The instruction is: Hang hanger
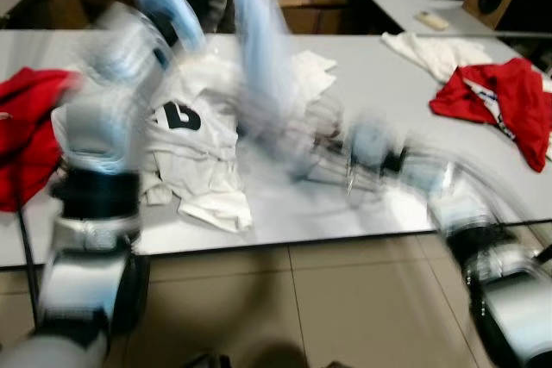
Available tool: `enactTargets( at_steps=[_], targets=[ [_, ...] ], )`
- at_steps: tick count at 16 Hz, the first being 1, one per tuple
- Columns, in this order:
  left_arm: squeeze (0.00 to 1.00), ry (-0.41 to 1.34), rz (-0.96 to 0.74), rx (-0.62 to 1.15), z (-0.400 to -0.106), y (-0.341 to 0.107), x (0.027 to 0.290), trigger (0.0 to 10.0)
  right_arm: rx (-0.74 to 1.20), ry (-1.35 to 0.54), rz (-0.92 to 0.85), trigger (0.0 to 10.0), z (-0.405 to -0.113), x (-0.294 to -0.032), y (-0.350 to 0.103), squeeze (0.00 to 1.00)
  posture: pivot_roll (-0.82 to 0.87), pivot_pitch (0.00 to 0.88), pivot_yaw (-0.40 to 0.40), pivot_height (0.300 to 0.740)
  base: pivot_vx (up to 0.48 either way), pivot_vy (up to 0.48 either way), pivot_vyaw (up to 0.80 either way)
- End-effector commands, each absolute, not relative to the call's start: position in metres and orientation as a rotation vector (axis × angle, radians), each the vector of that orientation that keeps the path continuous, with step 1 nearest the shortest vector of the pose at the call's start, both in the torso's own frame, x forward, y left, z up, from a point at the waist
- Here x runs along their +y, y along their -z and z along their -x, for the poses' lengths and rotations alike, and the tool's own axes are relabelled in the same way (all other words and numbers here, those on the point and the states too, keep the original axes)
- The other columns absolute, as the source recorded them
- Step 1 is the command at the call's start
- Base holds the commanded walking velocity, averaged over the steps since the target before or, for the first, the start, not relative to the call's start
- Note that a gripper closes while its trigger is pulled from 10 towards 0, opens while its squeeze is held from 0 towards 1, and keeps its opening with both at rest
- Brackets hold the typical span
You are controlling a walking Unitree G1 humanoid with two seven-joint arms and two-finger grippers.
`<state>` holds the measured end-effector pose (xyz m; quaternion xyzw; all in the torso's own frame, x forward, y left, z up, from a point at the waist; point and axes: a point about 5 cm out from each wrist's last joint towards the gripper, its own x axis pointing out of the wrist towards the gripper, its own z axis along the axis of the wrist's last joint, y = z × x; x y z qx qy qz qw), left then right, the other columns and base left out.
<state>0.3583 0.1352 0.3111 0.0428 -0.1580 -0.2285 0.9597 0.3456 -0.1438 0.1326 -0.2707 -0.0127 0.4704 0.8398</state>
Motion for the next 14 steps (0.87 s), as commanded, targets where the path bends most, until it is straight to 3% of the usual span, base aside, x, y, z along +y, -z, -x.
enactTargets(
  at_steps=[1,2,4,8,13,14],
  targets=[
    [0.0,0.433,-0.139,-0.273,-0.366,-0.294,0.131,10.0,-0.067,-1.056,0.582,10.0,-0.338,-0.142,-0.14,0.0,-0.08,0.0,-0.014,0.727,0.0,0.0,0.0],
    [0.0,0.375,-0.199,-0.162,-0.38,-0.254,0.135,10.0,-0.048,-1.097,0.555,10.0,-0.321,-0.144,-0.128,0.0,-0.09,0.0,0.001,0.727,0.0,0.0,0.0],
    [0.0,0.275,-0.263,-0.127,-0.39,-0.236,0.149,10.0,-0.062,-1.088,0.544,10.0,-0.306,-0.156,-0.129,0.0,-0.11,0.0,0.019,0.727,0.0,0.0,0.0],
    [0.0,0.073,-0.274,-0.175,-0.403,-0.255,0.192,10.0,-0.039,-1.108,0.548,10.0,-0.279,-0.181,-0.147,0.0,-0.1,0.0,0.022,0.727,0.0,0.0,0.0],
    [0.0,0.164,-0.308,-0.008,-0.397,-0.207,0.213,10.0,-0.055,-1.044,0.438,10.0,-0.258,-0.198,-0.176,0.0,-0.09,0.0,0.023,0.727,0.0,0.0,0.0],
    [0.07,0.286,-0.304,0.083,-0.385,-0.182,0.215,10.0,-0.12,-0.979,0.333,10.0,-0.252,-0.206,-0.198,0.0,-0.1,0.0,0.031,0.727,0.0,0.0,0.0]
  ],
)
